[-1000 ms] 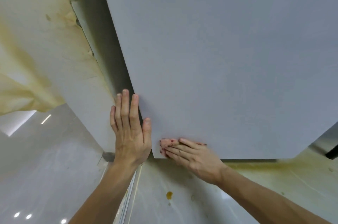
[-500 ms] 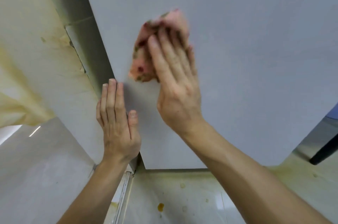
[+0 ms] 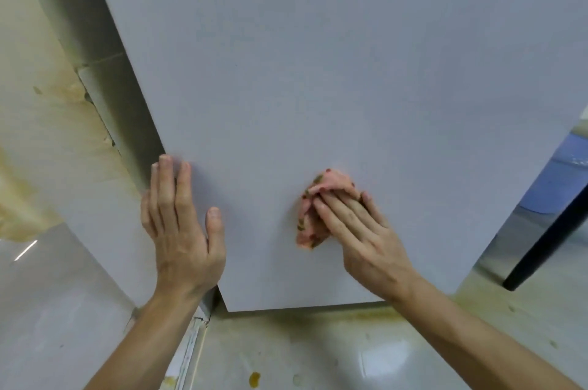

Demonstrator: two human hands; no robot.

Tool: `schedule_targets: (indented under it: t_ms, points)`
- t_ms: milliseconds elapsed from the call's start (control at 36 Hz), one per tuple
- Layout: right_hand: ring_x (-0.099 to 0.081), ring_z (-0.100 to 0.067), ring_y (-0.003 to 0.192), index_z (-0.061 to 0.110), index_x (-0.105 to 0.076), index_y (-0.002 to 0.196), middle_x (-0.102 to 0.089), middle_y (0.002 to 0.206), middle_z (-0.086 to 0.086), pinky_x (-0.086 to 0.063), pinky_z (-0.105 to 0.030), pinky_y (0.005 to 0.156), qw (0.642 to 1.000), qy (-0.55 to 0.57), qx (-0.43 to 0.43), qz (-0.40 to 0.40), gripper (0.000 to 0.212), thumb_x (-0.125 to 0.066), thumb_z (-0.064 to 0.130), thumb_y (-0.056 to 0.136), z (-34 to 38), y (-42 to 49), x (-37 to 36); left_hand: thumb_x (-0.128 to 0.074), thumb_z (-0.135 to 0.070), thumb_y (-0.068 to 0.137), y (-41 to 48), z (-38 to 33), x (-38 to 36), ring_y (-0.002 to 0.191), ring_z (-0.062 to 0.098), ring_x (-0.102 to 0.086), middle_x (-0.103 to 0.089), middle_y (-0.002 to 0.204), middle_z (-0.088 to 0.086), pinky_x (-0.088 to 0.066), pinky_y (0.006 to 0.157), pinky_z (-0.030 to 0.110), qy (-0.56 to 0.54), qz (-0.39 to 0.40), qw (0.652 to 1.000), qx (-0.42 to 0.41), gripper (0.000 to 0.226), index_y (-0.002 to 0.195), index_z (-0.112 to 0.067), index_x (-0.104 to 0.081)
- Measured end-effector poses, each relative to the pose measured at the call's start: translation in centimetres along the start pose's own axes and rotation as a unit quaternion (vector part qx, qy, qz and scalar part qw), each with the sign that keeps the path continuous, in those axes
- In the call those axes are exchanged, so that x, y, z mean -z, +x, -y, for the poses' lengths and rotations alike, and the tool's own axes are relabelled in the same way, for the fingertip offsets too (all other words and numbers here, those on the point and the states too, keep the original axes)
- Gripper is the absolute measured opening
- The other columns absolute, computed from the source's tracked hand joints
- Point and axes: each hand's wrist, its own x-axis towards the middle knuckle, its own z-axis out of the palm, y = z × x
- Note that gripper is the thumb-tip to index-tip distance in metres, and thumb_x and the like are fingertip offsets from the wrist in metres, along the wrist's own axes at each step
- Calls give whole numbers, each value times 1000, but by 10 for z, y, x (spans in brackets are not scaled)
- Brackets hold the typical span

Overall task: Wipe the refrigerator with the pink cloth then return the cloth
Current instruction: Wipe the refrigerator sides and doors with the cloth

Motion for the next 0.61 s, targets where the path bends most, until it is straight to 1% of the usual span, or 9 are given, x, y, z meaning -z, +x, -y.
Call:
schedule_targets:
  t_ms: [56, 194, 306, 361, 389, 444, 500, 556, 611]
  points:
    - [-21, -21, 161, 5, -34, 159, -33, 165, -13, -13, -43, 132, 996, 6, -64, -54, 79, -50, -18, 85, -10, 18, 10, -52, -15, 97, 4, 2, -3, 160, 35, -13, -16, 170, 22, -13, 128, 55, 2, -12, 1000, -10, 70, 158, 4, -25]
    - [-7, -18, 162, -2, -24, 160, -23, 167, -13, -4, -47, 132, 959, 84, -215, -163, 78, -44, -9, 85, -11, 66, 25, -58, -12, 93, 17, 13, -6, 158, 36, -17, -22, 161, 27, -24, 120, 67, -5, -48, 998, -42, 59, 144, 4, -33]
    - [-5, -18, 162, -3, -27, 157, -23, 166, -15, -6, -48, 131, 938, 134, -253, -197, 75, -48, 2, 85, 28, 88, 16, -56, -11, 94, 21, 11, -4, 158, 32, -16, -21, 161, 26, -29, 116, 69, -25, -52, 998, -36, 51, 139, 2, -35]
    - [-14, -20, 162, 0, -33, 156, -26, 166, -12, -12, -48, 131, 950, 143, -210, -181, 69, -50, 2, 89, 48, 90, 3, -55, -6, 93, 19, 9, -3, 156, 38, -20, -22, 162, 29, -29, 118, 67, -32, -49, 998, -25, 51, 139, 2, -35]
    - [-19, -20, 161, 3, -36, 156, -28, 166, -10, -15, -47, 131, 963, 144, -163, -156, 64, -49, 0, 94, 58, 88, -6, -55, -5, 92, 19, 8, -2, 155, 40, -22, -23, 162, 29, -28, 119, 65, -33, -47, 998, -21, 51, 140, 2, -36]
    - [-28, -19, 158, 7, -42, 156, -35, 166, -7, -19, -42, 131, 988, 140, -30, -58, 53, -36, -1, 104, 76, 75, -27, -52, -3, 93, 19, 8, 1, 154, 41, -22, -23, 162, 27, -27, 121, 63, -30, -43, 998, -19, 51, 142, 1, -36]
    - [-34, -18, 155, 7, -47, 155, -42, 164, -6, -17, -37, 131, 988, 130, 76, 44, 51, -24, 5, 110, 90, 58, -44, -51, -1, 92, 19, 10, 6, 156, 39, -23, -24, 164, 24, -25, 123, 59, -22, -36, 999, -21, 53, 143, 0, -37]
    - [-37, -17, 154, 8, -49, 155, -44, 163, -4, -16, -35, 131, 984, 115, 102, 88, 51, -20, 9, 113, 96, 49, -50, -52, 0, 90, 21, 13, 10, 155, 38, -24, -26, 164, 19, -23, 124, 56, -12, -31, 999, -29, 55, 143, -3, -38]
    - [-32, -16, 156, 9, -45, 157, -40, 166, -3, -18, -36, 131, 986, 107, 92, 86, 53, -16, 10, 113, 96, 50, -45, -49, -4, 92, 24, 16, 16, 155, 37, -26, -29, 162, 18, -24, 124, 54, -7, -29, 999, -39, 52, 143, -3, -40]
